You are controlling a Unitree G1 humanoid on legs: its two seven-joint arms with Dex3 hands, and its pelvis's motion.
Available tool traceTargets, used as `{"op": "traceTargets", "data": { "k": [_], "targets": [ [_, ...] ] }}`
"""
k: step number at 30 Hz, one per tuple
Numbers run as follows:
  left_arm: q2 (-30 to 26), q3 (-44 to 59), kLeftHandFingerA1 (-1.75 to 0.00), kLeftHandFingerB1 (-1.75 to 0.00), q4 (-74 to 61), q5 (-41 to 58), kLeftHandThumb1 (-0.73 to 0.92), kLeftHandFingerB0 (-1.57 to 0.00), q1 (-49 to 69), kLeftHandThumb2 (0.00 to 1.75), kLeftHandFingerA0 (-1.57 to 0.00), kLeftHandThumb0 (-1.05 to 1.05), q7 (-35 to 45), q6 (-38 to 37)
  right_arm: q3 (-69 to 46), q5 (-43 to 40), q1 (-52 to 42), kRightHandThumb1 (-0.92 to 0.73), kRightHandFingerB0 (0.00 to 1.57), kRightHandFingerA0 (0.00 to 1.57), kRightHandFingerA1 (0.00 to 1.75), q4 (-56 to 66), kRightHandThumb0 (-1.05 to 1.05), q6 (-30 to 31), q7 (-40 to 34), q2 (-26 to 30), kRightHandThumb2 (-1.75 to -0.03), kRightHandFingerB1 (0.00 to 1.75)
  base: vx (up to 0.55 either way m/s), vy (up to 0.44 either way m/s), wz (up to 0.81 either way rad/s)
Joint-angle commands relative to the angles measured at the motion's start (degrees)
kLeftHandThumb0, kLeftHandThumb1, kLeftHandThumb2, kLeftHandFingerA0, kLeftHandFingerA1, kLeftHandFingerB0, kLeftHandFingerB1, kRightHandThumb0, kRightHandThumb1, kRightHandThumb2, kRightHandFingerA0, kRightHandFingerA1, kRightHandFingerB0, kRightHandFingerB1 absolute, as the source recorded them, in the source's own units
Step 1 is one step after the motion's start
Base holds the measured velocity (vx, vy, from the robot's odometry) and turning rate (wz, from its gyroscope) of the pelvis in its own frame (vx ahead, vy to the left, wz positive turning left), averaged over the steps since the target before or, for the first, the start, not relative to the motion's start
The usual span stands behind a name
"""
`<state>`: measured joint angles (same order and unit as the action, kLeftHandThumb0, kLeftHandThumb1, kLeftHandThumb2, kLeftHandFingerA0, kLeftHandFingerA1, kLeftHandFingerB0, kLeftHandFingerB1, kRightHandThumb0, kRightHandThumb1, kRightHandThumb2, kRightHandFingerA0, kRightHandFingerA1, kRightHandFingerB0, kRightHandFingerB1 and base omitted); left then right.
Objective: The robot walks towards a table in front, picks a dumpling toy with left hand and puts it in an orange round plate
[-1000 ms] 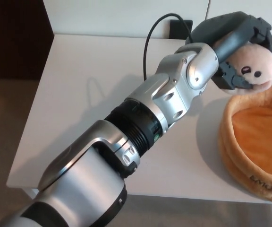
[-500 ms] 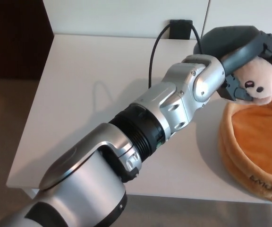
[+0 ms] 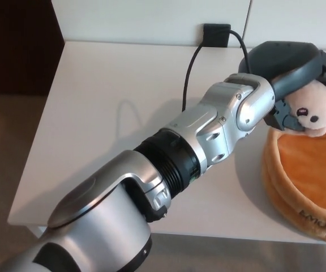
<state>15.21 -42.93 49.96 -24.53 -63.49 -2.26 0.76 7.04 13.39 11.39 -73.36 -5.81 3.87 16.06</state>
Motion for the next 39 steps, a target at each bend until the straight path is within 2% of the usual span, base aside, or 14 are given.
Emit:
{"op": "traceTargets", "data": {
  "k": [1,7,9,17,18,19,21,22,23,25,26,27,34,39],
  "targets": [
    [13.33,-2.19,-0.3,-0.36,0.62,0.24,0.5,-0.06,1.58,0.57,-0.04,-0.77,6.85,3.73,-0.13,0.14,0.38,-0.72,0.27,0.65,0.56,0.54,-0.42,0.34,-0.44,0.29,-0.62,0.29,0.0,0.0,0.0],
    [12.62,-5.3,0.0,-0.38,-0.46,-1.09,0.41,-0.01,0.6,0.94,0.0,-0.8,12.64,7.21,0.35,0.6,0.94,-0.72,0.27,0.69,1.05,0.46,-0.42,0.06,0.21,0.63,-0.62,0.29,0.0,0.0,0.0],
    [12.3,-6.49,-0.04,-0.44,-1.21,-1.63,0.6,-0.06,0.74,0.66,0.0,-1.05,13.51,7.78,0.67,0.88,1.13,-0.73,0.27,0.74,0.96,0.56,-0.42,0.14,0.13,0.65,-0.62,0.29,0.0,0.0,0.0],
    [10.8,-9.34,0.0,-0.45,-4.8,-1.46,0.67,-0.06,1.58,0.66,0.0,-1.05,16.94,8.4,1.36,1.01,1.3,-0.71,0.26,0.59,1.32,1.15,-0.42,-0.32,-0.02,0.77,-0.63,0.3,0.0,0.0,0.0],
    [10.67,-9.5,0.0,-0.45,-5.13,-1.47,0.67,-0.06,1.64,0.66,0.0,-1.05,17.08,8.49,1.25,0.86,1.27,-0.71,0.26,0.59,1.32,1.14,-0.42,-0.39,0.02,0.76,-0.63,0.3,0.0,0.0,0.0],
    [10.37,-9.75,-0.02,-0.45,-5.84,-1.45,0.75,-0.05,1.73,0.67,0.0,-1.05,17.51,8.87,1.1,0.69,1.31,-0.73,0.26,0.65,0.9,1.12,-0.41,-0.15,0.07,0.68,-0.61,0.3,0.0,0.0,0.0],
    [10.04,-9.98,-0.02,-0.45,-6.61,-1.42,0.75,-0.05,1.83,0.67,0.0,-1.05,17.99,9.34,0.97,0.57,1.38,-0.73,0.26,0.65,0.9,1.11,-0.41,0.2,0.12,0.59,-0.61,0.3,0.0,0.0,0.0],
    [9.7,-10.13,-0.01,-0.38,-7.25,-1.51,0.58,-0.1,2.03,1.1,0.0,-1.05,18.19,9.8,0.95,0.57,1.47,-0.71,0.25,0.58,1.23,1.1,-0.4,0.42,0.12,0.52,-0.62,0.29,0.0,0.0,0.0],
    [8.92,-10.1,0.0,-0.33,-8.37,-1.54,0.68,-0.02,2.13,1.22,0.0,-1.05,18.68,10.57,0.8,0.43,1.45,-0.72,0.26,0.59,1.06,1.1,-0.41,0.49,0.13,0.41,-0.62,0.29,0.0,0.0,0.0],
    [8.28,-9.96,0.0,-0.33,-9.24,-1.47,0.68,-0.02,2.06,1.22,0.0,-1.05,19.19,11.15,0.61,0.24,1.33,-0.72,0.26,0.59,1.06,1.12,-0.41,0.39,0.16,0.34,-0.62,0.29,0.0,0.0,0.0],
    [6.68,-9.18,0.0,-0.33,-11.37,-1.37,0.92,0.0,1.43,0.82,0.0,-1.05,19.97,11.7,0.88,0.59,1.13,-0.72,0.26,0.63,1.12,1.05,-0.43,0.18,-0.01,0.49,-0.62,0.29,0.0,0.0,0.0],
    [5.62,-8.7,-0.01,-0.23,-12.74,-1.37,0.74,0.0,1.2,1.25,0.0,-1.05,20.15,11.55,0.95,0.71,1.09,-0.71,0.26,0.63,1.15,1.04,-0.43,0.24,-0.11,0.53,-0.62,0.29,0.0,0.0,0.0],
    [-8.14,0.27,-0.03,-0.17,-35.3,-2.21,0.77,0.0,2.69,1.19,0.0,-1.05,21.34,10.25,1.31,1.23,0.99,-0.72,0.26,0.69,1.07,0.87,-0.42,0.39,-0.34,0.61,-0.62,0.29,0.0,0.0,0.0],
    [-20.08,10.3,-0.42,-0.38,-60.36,-2.48,0.76,-0.07,12.95,1.14,-0.11,-1.05,22.69,8.59,0.13,0.07,-1.07,-0.72,0.26,0.76,0.73,0.27,-0.43,0.07,-0.21,0.88,-0.61,0.3,0.0,0.0,0.0]
  ]
}}
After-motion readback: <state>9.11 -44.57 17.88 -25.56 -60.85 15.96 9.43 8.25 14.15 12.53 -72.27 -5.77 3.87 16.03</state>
